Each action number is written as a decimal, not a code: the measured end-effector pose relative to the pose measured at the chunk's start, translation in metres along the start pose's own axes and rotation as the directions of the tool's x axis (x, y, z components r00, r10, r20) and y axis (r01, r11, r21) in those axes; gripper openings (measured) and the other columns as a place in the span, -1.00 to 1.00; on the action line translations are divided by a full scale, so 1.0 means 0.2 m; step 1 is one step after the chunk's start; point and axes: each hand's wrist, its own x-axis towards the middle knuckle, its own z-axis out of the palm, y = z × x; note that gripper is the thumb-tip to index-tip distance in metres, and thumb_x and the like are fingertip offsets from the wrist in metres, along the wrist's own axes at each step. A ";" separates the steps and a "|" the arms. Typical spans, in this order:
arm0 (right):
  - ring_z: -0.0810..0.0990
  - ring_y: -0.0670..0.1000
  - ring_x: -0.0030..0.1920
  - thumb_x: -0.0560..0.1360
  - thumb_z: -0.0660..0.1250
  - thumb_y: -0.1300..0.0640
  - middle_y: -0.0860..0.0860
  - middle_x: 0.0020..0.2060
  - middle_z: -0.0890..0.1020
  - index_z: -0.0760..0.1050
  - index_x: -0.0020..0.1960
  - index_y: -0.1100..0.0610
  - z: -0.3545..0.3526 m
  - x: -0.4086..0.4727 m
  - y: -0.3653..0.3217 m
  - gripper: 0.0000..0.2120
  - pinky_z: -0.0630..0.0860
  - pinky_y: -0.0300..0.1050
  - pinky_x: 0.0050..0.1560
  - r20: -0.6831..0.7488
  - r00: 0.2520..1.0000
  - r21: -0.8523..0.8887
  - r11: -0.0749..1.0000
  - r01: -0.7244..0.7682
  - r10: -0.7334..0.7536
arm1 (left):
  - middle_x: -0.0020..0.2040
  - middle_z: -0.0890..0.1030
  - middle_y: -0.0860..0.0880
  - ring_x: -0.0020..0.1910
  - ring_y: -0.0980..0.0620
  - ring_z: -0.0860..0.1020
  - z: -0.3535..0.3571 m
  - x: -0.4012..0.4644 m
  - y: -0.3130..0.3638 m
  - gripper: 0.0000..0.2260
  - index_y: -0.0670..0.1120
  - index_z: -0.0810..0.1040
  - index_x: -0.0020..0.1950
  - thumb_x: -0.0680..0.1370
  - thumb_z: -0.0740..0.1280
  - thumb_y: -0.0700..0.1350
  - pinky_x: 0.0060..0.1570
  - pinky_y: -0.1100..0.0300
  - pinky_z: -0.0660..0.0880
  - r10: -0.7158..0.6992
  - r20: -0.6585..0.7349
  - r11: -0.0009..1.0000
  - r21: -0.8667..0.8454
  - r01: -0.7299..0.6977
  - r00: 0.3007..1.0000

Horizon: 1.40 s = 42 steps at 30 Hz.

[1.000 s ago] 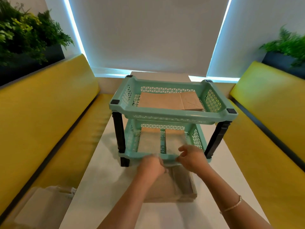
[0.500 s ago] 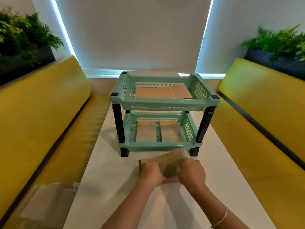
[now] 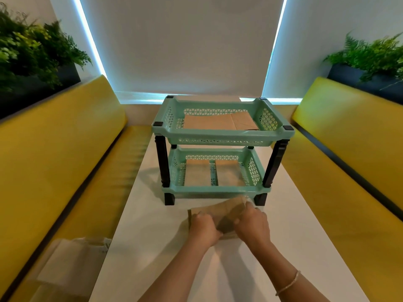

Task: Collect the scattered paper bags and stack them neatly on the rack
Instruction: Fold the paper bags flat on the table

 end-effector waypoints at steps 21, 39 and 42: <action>0.54 0.08 -0.12 0.45 0.25 0.50 0.14 -0.15 0.58 0.48 -0.02 0.26 -0.16 -0.05 0.26 -0.80 0.50 -0.08 -0.03 0.326 0.931 0.829 0.523 -0.199 -0.164 | 0.29 0.48 -0.08 0.18 0.05 0.50 -0.04 -0.14 -0.21 -0.09 -0.06 0.10 0.50 0.29 0.57 -0.16 0.16 0.18 0.45 -0.078 -0.274 0.583 -0.793 -0.179 0.959; 0.52 -0.03 -0.19 0.38 0.34 0.48 0.02 -0.16 0.57 0.51 -0.07 0.10 0.05 -0.34 0.37 -0.69 0.51 -0.21 -0.22 0.100 0.994 0.811 0.581 -0.060 -0.036 | 0.08 0.53 0.12 0.07 0.20 0.47 0.22 -0.37 -0.31 -0.53 0.00 0.47 0.12 0.31 0.55 -0.26 -0.04 0.59 0.35 0.048 -0.256 0.678 -0.701 -0.220 0.966; 0.51 0.00 -0.15 0.40 0.35 0.41 0.00 -0.15 0.58 0.53 -0.13 0.06 0.03 -0.32 0.39 -0.74 0.54 -0.05 -0.12 0.113 0.991 0.700 0.714 -0.028 -0.072 | 0.08 0.60 -0.03 0.06 0.01 0.57 0.22 -0.37 -0.34 -0.56 -0.09 0.51 0.19 0.35 0.51 -0.27 -0.03 0.36 0.46 0.031 -0.189 0.750 -0.645 -0.147 0.982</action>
